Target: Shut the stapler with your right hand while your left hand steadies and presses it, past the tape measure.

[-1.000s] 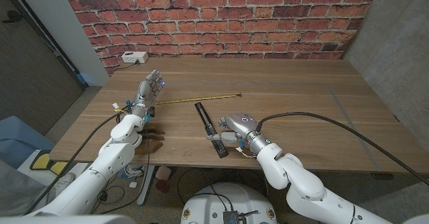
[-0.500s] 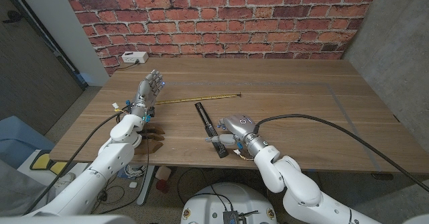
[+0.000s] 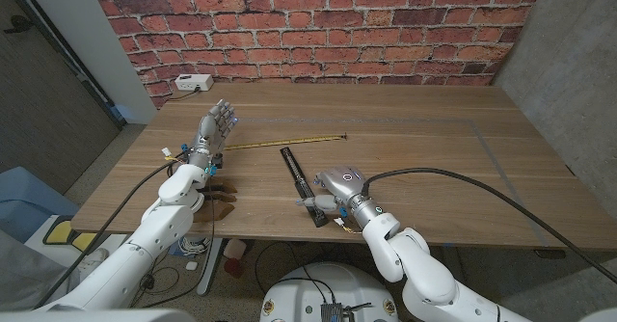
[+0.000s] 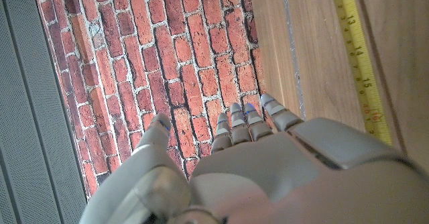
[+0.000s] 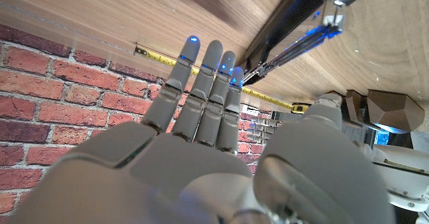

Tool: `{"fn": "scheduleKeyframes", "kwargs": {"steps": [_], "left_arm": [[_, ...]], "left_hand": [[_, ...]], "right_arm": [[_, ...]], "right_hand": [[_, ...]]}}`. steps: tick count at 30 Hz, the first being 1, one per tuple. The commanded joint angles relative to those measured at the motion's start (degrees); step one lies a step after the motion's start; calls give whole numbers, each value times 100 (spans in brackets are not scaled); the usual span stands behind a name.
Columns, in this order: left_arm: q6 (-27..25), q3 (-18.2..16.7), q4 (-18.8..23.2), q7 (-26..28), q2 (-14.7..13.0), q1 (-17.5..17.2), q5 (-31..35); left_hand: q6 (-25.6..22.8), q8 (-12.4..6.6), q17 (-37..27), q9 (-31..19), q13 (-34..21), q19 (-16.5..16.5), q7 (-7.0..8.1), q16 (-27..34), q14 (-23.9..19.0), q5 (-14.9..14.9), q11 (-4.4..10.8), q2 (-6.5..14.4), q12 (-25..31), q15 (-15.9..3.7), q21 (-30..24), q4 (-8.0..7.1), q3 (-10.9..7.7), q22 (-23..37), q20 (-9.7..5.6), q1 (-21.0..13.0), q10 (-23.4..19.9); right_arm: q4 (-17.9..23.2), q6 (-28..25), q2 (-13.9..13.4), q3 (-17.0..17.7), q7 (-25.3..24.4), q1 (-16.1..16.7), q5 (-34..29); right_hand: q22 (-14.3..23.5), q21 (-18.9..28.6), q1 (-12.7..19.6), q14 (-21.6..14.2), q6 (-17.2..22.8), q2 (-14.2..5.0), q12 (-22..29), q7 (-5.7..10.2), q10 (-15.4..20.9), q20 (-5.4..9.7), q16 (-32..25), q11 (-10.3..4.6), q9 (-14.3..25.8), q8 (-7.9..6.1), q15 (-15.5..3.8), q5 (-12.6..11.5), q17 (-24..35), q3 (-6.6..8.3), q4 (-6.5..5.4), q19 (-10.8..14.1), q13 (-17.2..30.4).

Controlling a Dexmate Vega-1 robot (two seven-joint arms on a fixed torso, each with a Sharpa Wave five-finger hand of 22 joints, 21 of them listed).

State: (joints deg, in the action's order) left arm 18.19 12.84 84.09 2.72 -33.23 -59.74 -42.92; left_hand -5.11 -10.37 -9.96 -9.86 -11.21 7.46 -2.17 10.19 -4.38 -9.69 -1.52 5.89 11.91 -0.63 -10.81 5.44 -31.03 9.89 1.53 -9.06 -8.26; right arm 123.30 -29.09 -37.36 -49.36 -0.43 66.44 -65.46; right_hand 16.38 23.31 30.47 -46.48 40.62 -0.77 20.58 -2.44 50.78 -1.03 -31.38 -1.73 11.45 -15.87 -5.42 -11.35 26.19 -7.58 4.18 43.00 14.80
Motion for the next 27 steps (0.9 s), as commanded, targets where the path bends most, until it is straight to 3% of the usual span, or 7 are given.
{"fn": "scheduleKeyframes", "kwargs": {"steps": [1, 12, 15, 18, 27], "left_arm": [[38, -5, 45, 10, 12, -42, -7], [47, -16, 61, 37, 11, -75, -3], [57, -24, 57, 44, 26, -79, -18], [50, -23, 57, 40, 18, -81, -15], [37, -18, 64, 46, 6, -100, -6]], "left_hand": [[-36, -14, -8, -19, -8, 27, 45, 22, -13, -17, -14, -2, 30, -12, -30, -16, -5, 5, -23, 41, -35], [-33, -11, -1, -18, -8, 20, 50, 16, -8, -23, -10, -6, 28, -25, -24, -10, -4, 4, -29, 51, -31], [-31, -9, 1, -17, -8, 18, 46, 13, -4, -25, -13, -4, 25, -19, -23, -9, -5, 4, -28, 53, -25], [-34, -10, 3, -17, -8, 14, 42, 14, -8, -26, -8, -3, 28, -16, -21, -8, -5, 3, -24, 55, -32], [-37, -10, 6, -17, -7, 14, 35, 14, -13, -28, -14, -3, 29, -9, -21, -4, -7, 3, -23, 58, -36]], "right_arm": [[-130, -84, 59, -53, 76, 11, -340], [-251, -127, 133, -97, 105, 34, -502], [-317, -225, 171, -207, 363, -36, -846], [-355, -195, 182, -208, 382, -40, -867], [-476, -223, 257, -245, 394, -38, -1043]], "right_hand": [[28, 52, 9, 14, -27, -35, 41, 50, -57, 26, 50, -31, 21, 45, -565, -40, 32, -45, 1, -6, 50], [87, 80, -116, 263, -286, -84, 51, 191, -304, -68, 187, -97, 87, 180, -498, -46, 107, -75, -67, -153, 156], [99, 86, -157, 273, -327, -92, 77, 229, -309, -87, 193, -100, 106, 198, -479, -46, 129, -84, -87, -182, 182], [126, 102, -332, 351, -357, -110, 162, 270, -279, -119, 235, -68, 155, 210, -447, -40, 181, -132, -176, -245, 249], [152, 128, -339, 404, -335, -88, 264, 276, -231, -142, 265, -87, 218, 193, -421, -44, 229, -146, -166, -284, 321]]}}
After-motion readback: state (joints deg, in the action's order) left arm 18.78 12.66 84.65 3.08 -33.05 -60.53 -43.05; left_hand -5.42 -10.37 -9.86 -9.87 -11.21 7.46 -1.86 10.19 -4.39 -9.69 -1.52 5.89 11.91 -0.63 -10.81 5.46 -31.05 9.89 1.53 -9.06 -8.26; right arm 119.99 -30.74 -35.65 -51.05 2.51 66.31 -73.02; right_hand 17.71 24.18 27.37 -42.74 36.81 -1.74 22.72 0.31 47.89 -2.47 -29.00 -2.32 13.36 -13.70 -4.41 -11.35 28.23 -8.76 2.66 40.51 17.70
